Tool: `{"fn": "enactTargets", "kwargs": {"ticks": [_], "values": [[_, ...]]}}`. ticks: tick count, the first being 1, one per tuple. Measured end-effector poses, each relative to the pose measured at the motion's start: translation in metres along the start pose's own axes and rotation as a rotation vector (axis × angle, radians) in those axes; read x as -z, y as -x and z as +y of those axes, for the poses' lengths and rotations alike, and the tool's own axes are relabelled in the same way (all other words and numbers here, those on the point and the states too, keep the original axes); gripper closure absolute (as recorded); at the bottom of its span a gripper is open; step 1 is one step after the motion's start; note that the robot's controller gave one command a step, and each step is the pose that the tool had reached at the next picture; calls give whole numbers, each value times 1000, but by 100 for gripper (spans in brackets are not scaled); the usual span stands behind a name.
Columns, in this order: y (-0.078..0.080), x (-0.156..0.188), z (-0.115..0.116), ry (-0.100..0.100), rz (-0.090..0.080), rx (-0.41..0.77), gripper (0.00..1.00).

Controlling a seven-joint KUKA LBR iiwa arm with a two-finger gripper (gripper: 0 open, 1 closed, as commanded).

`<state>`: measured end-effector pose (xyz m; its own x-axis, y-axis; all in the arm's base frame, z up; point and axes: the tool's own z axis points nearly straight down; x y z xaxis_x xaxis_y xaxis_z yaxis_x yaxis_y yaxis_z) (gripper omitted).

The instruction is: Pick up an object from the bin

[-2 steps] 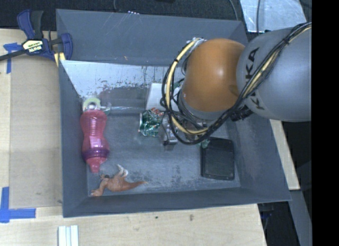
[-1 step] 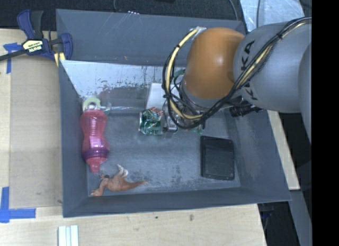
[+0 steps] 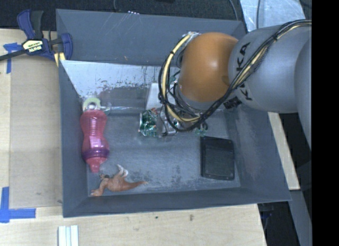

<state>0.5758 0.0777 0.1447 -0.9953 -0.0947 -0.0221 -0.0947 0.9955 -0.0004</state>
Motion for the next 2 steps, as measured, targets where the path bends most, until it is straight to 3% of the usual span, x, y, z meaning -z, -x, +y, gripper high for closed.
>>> {"fn": "enactTargets", "kwargs": {"ticks": [1, 2], "values": [[12, -14, 42, 3, -4, 192, 0], [13, -13, 41, 3, -4, 191, 0]]}}
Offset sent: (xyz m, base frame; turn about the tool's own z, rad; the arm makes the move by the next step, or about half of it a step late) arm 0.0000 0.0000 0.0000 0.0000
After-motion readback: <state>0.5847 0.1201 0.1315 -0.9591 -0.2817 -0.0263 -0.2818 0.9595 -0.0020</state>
